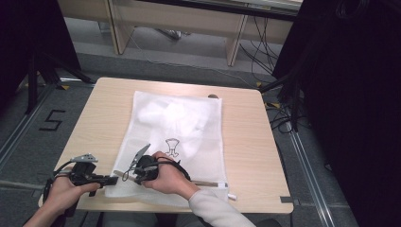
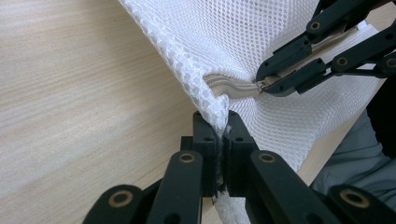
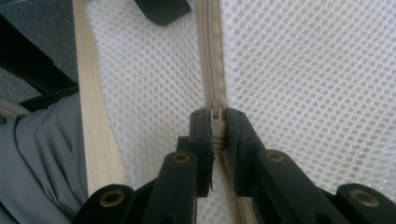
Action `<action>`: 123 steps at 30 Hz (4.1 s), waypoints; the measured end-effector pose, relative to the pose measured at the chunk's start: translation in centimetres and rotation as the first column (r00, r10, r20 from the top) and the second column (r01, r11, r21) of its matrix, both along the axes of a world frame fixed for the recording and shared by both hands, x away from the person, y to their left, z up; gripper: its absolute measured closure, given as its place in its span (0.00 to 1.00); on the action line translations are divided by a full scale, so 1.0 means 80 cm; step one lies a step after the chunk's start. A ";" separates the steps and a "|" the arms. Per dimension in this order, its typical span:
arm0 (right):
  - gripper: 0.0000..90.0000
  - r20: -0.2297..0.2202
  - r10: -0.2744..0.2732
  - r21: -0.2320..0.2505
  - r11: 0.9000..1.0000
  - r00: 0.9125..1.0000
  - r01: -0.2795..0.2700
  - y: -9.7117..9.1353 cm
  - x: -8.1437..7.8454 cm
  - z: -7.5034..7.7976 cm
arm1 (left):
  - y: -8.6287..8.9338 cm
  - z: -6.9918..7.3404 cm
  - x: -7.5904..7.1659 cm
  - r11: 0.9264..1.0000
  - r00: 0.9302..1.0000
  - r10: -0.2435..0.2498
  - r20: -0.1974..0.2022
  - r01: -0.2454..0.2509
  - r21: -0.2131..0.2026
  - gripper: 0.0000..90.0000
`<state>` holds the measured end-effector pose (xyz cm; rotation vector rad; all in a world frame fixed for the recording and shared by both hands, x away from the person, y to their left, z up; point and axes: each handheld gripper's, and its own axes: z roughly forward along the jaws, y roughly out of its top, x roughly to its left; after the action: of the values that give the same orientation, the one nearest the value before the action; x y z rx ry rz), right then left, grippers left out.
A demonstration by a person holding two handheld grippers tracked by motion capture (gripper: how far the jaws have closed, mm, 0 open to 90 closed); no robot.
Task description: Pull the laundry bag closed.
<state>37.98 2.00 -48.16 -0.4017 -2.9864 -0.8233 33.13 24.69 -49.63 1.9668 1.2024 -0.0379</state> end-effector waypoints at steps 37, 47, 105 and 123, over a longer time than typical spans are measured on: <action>0.92 0.008 -0.003 0.036 0.999 1.000 0.002 -0.025 0.001 -0.001 | -0.002 -0.001 0.000 1.000 1.000 0.023 0.017 -0.023 -0.011 0.95; 0.92 0.000 -0.013 0.038 0.999 1.000 0.013 -0.030 0.000 -0.002 | -0.002 -0.001 0.000 1.000 1.000 0.023 0.016 -0.023 -0.006 0.95; 0.92 0.001 -0.030 0.048 0.998 1.000 0.029 -0.052 0.000 0.011 | 0.001 0.002 0.000 1.000 1.000 0.020 0.011 -0.020 0.002 0.95; 0.92 -0.004 -0.035 0.047 0.998 0.999 0.035 -0.055 0.000 0.012 | 0.000 0.003 -0.001 1.000 1.000 0.023 0.014 -0.023 -0.002 0.95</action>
<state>38.01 -2.39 -47.22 -0.4546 -2.9588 -0.8927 33.08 24.71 -49.40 1.9485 1.2155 -0.0129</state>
